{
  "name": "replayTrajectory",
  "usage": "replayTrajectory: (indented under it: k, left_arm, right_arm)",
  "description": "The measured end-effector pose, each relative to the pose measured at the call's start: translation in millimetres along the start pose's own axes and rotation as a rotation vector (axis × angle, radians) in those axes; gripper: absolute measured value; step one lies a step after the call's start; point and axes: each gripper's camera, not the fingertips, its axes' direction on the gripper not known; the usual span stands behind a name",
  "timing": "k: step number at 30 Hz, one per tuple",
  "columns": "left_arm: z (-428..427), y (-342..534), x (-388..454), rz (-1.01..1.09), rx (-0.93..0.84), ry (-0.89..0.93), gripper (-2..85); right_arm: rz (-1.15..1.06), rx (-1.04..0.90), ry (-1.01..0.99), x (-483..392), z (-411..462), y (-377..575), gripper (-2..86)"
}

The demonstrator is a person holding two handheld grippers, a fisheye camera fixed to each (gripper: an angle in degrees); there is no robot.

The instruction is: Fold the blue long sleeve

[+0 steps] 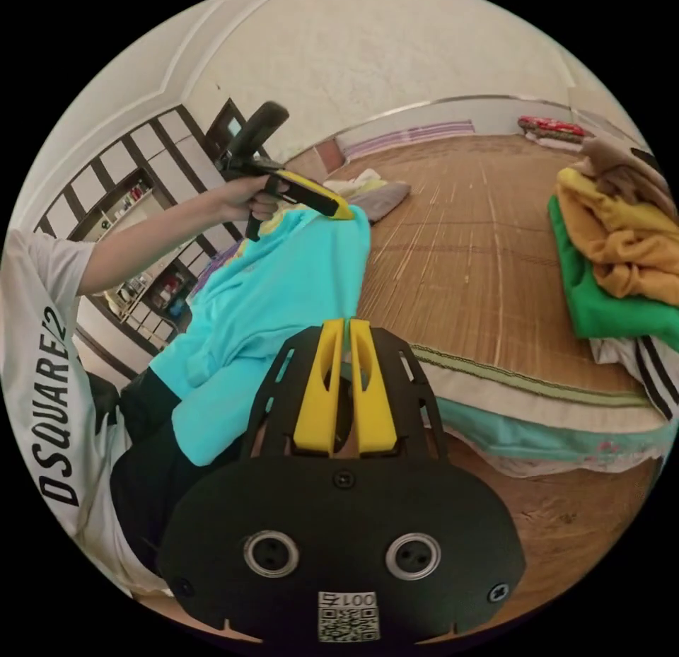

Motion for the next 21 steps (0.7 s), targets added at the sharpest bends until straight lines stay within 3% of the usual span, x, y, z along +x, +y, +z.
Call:
replayTrajectory:
  k: [2,6,9,13,18,21]
  left_arm:
    - [-35.8,18.2,-17.4,-0.025,0.135,0.099,-0.9]
    - [-47.4,35.4,-17.6,-0.01,0.208,0.122,-0.9]
    - [-36.4,30.0,-10.1,-0.026,0.163,0.08,-0.7]
    - [-39.0,25.4,-3.8,-0.091,0.085,-0.108,0.3]
    - [-71.7,75.8,37.0,0.04,0.009,-0.121,4.3]
    - [-70.7,141.7,75.7,0.133,-0.144,-0.173,6.2]
  right_arm:
    - [0.028,0.111,0.011,-10.2,-24.8,11.6,0.8]
    - [0.093,0.174,-0.025,-16.6,-29.8,22.2,0.6]
    - [0.124,0.107,0.048,-22.6,-14.2,20.2,0.7]
    - [0.14,0.087,0.184,-42.0,-17.0,20.2,1.2]
    - [-0.056,0.018,0.131,-105.8,-27.4,12.7,3.6]
    - [-0.212,-0.059,0.055,-168.0,-14.4,4.3,6.7]
